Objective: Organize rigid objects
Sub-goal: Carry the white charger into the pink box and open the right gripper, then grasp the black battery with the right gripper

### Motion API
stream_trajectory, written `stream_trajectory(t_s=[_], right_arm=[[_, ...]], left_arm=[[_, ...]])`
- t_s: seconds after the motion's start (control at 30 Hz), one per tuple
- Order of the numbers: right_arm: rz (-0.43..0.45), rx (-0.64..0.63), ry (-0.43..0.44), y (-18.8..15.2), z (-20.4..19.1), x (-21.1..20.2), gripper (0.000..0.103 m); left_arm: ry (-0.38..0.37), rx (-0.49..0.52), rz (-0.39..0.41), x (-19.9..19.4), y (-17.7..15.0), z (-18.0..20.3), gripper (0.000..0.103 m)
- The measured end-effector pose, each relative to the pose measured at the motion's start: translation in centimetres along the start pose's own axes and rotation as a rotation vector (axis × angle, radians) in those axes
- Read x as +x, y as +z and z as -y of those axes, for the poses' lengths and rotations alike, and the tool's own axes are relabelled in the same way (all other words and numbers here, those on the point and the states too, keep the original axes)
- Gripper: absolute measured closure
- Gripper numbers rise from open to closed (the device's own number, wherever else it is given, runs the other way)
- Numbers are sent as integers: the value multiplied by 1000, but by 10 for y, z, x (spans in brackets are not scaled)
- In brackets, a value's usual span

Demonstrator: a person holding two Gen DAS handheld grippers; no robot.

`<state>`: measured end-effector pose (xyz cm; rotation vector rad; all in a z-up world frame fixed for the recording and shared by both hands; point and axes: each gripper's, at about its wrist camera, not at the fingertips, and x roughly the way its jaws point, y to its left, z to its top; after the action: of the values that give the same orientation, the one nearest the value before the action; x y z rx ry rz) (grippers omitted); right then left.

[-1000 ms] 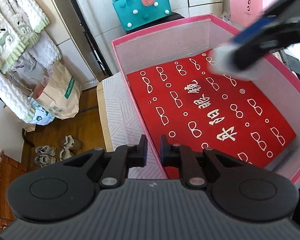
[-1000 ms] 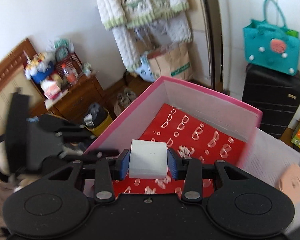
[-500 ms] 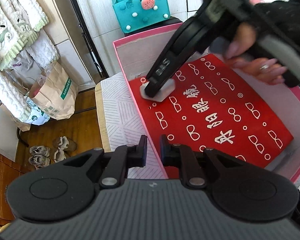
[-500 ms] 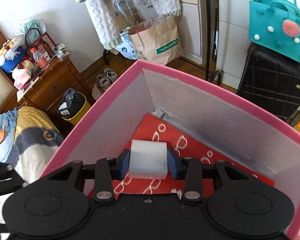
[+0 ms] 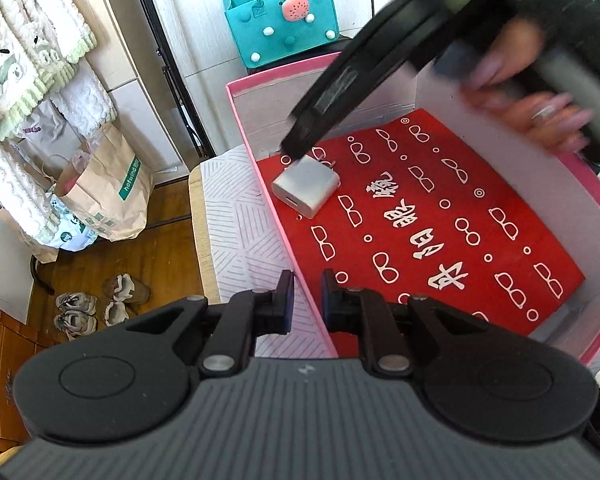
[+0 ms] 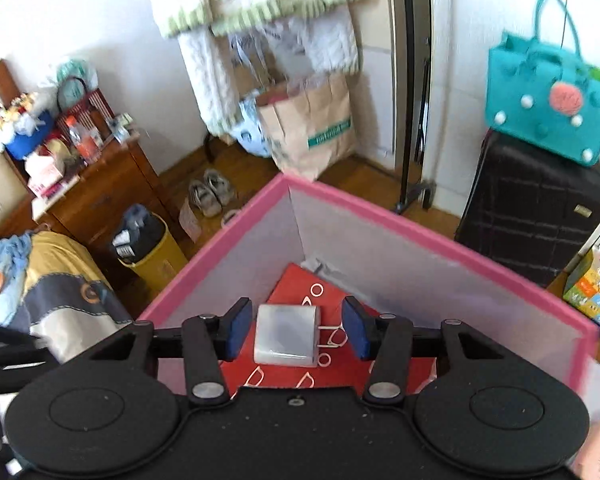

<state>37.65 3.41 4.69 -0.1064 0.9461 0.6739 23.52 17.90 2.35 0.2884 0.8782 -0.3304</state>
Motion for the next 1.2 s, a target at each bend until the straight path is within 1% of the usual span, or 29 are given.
stream_trajectory(t_s=[0.03, 0.1, 0.2, 0.3, 0.53, 0.67, 0.8, 0.93, 1.07, 1.2], right_arm=[[17, 5, 8, 0, 1, -12, 43], [42, 12, 17, -4, 4, -35, 40], [69, 30, 3, -14, 10, -69, 40], [79, 60, 1, -32, 17, -99, 40], [102, 123, -82, -93, 37, -158, 40], [98, 167, -141, -128, 50, -179, 40], [80, 214, -178, -162, 65, -185, 38], [61, 256, -196, -196, 75, -175, 35], [44, 229, -220, -223, 71, -160, 35], [22, 176, -243, -238, 66, -145, 34]], left_arm=[[-1, -3, -1, 0, 0, 0, 90], [1, -3, -3, 0, 1, 0, 90], [2, -5, -4, 1, 1, 0, 90], [1, -12, -6, 1, 2, 0, 90], [2, -25, -13, 1, 2, -1, 91], [-13, -48, -7, 0, 0, -4, 91], [-10, -51, -13, -3, -1, -1, 91], [-6, -46, -21, -7, -2, 3, 91], [3, -43, -35, -7, -6, 7, 91], [14, -40, -43, -8, -8, 9, 91]])
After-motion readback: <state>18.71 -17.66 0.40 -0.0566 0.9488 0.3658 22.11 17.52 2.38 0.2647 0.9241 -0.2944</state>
